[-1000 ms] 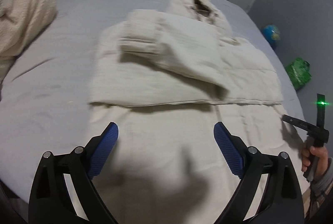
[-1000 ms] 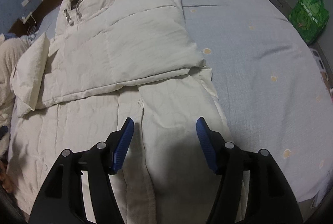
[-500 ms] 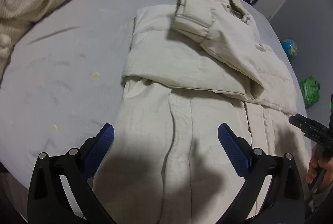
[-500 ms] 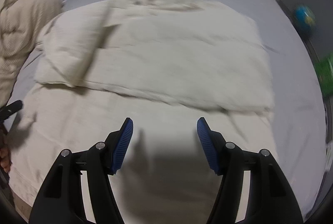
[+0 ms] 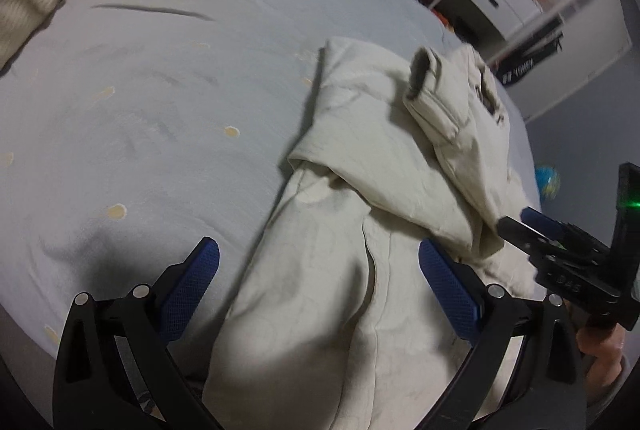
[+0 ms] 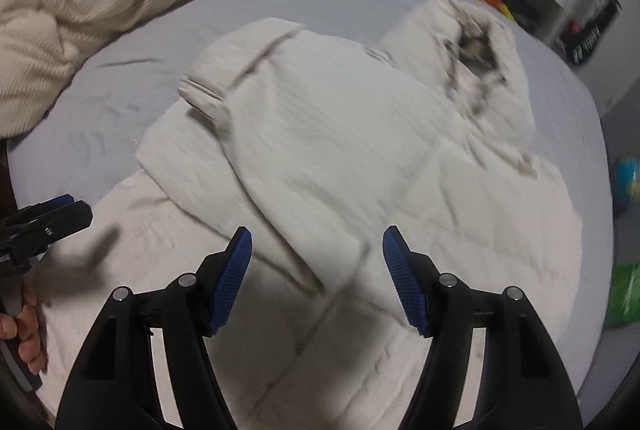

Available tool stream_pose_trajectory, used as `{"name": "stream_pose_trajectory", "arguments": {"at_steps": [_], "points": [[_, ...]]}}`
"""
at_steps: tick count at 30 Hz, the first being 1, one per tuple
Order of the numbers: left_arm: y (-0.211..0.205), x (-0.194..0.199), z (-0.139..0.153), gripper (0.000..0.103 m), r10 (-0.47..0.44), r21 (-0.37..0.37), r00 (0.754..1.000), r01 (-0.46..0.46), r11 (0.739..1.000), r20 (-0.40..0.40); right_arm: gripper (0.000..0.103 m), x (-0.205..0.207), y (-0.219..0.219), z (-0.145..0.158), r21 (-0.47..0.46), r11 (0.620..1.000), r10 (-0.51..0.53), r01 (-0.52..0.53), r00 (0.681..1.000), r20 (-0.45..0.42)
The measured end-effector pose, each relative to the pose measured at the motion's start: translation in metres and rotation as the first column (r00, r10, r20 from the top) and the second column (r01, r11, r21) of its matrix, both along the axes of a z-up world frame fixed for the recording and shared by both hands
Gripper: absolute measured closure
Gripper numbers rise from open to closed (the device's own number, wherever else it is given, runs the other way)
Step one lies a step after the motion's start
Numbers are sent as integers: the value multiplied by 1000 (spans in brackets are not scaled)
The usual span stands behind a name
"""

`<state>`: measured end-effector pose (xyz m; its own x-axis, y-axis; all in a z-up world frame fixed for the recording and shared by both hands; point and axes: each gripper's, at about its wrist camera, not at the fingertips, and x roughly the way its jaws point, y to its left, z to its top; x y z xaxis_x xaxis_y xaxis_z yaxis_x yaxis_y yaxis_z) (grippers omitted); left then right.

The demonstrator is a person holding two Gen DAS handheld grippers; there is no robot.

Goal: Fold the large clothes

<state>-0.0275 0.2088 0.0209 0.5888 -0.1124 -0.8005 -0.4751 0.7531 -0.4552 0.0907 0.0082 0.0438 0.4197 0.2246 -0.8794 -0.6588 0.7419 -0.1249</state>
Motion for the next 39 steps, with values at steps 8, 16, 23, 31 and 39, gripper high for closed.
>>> {"name": "stream_pose_trajectory", "arguments": {"at_steps": [8,16,23,31,39], "points": [[-1,3,1,7,-1,5,1000,1,1000,2,39,18,70,-15,-143,987,77,-70,996,43],[2,3,-3,7,9,-10,1000,-9,1000,-1,39,29,95,-38,-230,971,82,-68,995,54],[1,3,-2,7,4,-1,1000,-4,1000,-13,46,39,74,-34,-155,987,47,-42,998,29],[-2,4,-2,7,5,10,1000,-5,1000,-24,82,39,36,-12,-19,999,41,-40,998,48],[-3,4,-3,7,5,18,999,-5,1000,-32,82,54,-39,19,173,982,-85,82,996,12]]}}
